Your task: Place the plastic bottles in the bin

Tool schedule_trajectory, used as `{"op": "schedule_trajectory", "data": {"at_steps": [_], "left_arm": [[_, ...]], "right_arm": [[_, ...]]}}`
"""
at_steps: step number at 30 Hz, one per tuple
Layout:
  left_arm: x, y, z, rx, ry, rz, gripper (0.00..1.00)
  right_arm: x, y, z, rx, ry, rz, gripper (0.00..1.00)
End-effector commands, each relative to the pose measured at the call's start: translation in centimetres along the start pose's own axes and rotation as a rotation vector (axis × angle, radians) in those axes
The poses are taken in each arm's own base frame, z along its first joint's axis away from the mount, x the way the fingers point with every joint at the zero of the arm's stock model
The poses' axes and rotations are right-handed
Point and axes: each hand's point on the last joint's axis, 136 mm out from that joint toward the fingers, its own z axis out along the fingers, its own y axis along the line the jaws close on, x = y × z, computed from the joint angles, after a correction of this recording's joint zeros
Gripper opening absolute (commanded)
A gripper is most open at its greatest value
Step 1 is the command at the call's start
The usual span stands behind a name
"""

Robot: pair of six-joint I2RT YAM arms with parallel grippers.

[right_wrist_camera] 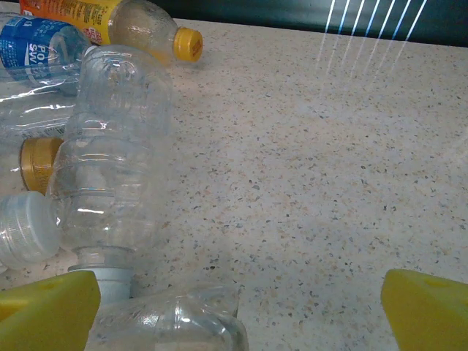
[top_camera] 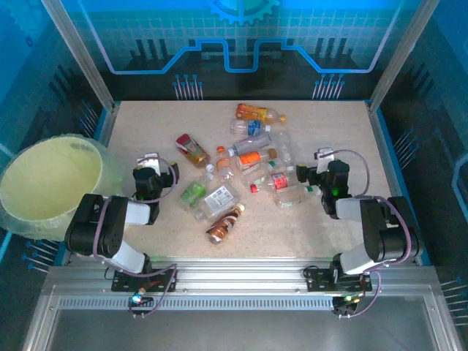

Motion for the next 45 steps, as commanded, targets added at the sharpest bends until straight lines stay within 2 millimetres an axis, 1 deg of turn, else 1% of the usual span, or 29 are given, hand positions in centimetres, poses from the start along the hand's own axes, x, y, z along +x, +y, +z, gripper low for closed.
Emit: {"op": "schedule_trajectory", "data": {"at_steps": [1,29,33,37,38,40,43,45], "left_arm": [[-1.5,-0.7,0.3,0.030,-0.042,-0.002,0.99],[-1.5,-0.7,0.4,0.030,-0.041,-0.002,0.99],[-1.5,-0.7,0.4,0.030,-0.041,-0.002,0.99],[-1.5,-0.7,0.3,0.030,-0.042,-0.002,0.99],[-1.6,-0.8,0.3,0.034,-0.045,-0.001,0.99],[-1.9,-0.9,0.1,0.041,-0.047,0.001,0.99],[-3.0,-0.9,-0.4,0.033,-0.031,0.002,0.99],[-4.0,-0.8,-1.0,0.022,-0.030,0.004,0.99]], "right_arm": [[-0.7,0.2,0.2,-0.011,-0.012,-0.011,1.00],[-0.6,0.2,0.3,-0.014,-0.011,-0.009,1.00],[-0.7,0.0,0.1,-0.043,-0.017,0.014,1.00],[-0.7,0.0,0.1,-0.042,-0.021,0.012,1.00],[-0.8,-0.3,0.0,-0.028,-0.019,0.020,1.00],[-1.5,-1.0,-0.6,0.019,-0.018,0.037,1.00],[-2.8,-2.3,-2.1,0.093,-0.001,0.075,1.00],[-3.5,-3.1,-3.3,0.138,0.042,0.148,1.00]]}}
